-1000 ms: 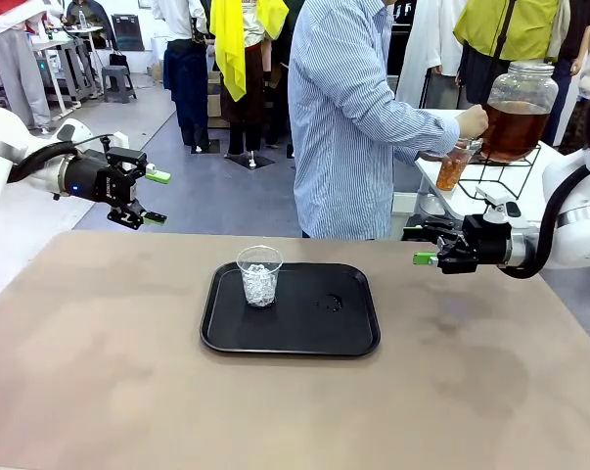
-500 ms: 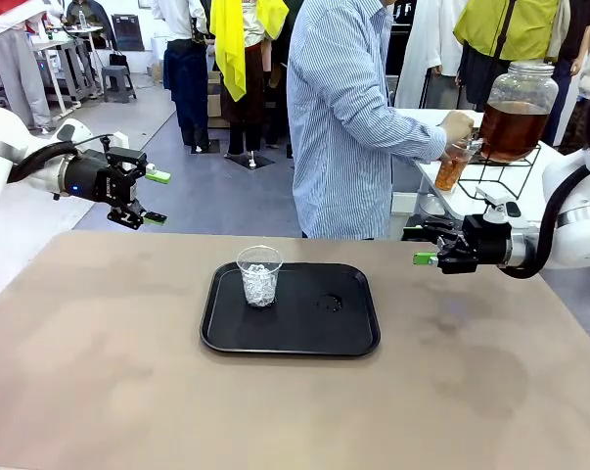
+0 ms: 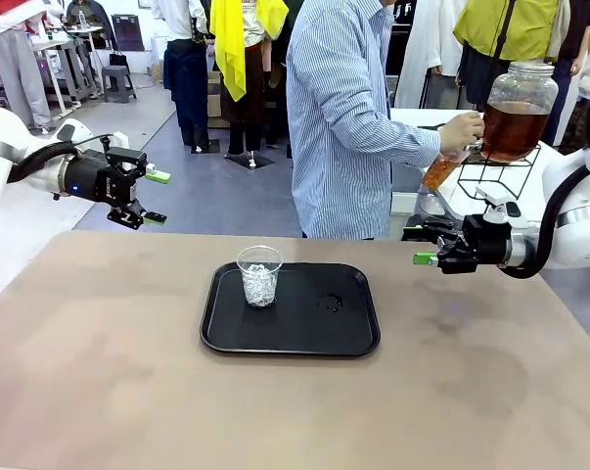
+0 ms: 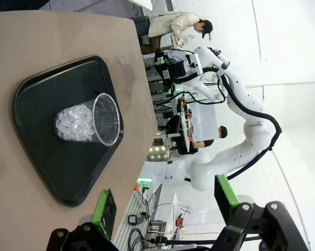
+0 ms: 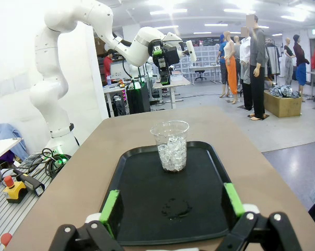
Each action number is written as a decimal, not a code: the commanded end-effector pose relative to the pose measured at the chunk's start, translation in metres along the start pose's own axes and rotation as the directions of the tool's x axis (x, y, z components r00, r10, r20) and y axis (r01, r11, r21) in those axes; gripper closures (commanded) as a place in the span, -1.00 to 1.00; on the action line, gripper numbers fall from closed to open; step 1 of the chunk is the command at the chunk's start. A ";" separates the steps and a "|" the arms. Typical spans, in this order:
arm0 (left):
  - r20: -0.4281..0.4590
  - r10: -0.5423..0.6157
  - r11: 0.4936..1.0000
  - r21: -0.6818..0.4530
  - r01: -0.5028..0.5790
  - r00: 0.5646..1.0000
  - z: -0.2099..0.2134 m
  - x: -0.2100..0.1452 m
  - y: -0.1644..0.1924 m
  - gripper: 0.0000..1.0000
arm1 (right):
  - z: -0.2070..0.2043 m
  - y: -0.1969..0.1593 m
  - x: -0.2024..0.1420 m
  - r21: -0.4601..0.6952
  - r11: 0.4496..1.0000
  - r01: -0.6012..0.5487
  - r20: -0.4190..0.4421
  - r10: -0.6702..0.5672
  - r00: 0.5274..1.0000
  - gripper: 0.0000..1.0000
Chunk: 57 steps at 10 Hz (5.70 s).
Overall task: Pour the drink into the iced cup.
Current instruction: Pick up the iced cup indicated by the human and present it to them.
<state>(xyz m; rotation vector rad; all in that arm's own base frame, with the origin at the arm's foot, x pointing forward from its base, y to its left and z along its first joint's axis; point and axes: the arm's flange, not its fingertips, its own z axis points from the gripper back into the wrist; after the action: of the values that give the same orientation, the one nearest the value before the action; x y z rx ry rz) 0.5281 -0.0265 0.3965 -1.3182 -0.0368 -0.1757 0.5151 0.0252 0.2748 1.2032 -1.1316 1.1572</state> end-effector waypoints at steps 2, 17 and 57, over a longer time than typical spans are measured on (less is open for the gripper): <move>-0.002 -0.005 1.000 0.001 0.005 1.000 0.000 0.000 -0.002 -1.00 | -0.002 -0.002 0.003 0.002 1.000 -0.001 -0.005 0.001 1.000 -1.00; -0.002 -0.005 1.000 0.001 0.005 1.000 0.000 0.000 -0.002 -1.00 | -0.002 -0.002 0.003 0.002 1.000 -0.001 -0.005 0.001 1.000 -1.00; -0.002 -0.005 1.000 0.001 0.005 1.000 0.000 0.000 -0.002 -1.00 | -0.002 -0.002 0.003 0.002 1.000 -0.001 -0.005 0.001 1.000 -1.00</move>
<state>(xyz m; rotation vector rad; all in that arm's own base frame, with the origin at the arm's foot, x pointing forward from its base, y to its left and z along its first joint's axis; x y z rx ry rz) 0.5281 -0.0265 0.3965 -1.3182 -0.0368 -0.1757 0.5151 0.0251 0.2748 1.2032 -1.1316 1.1572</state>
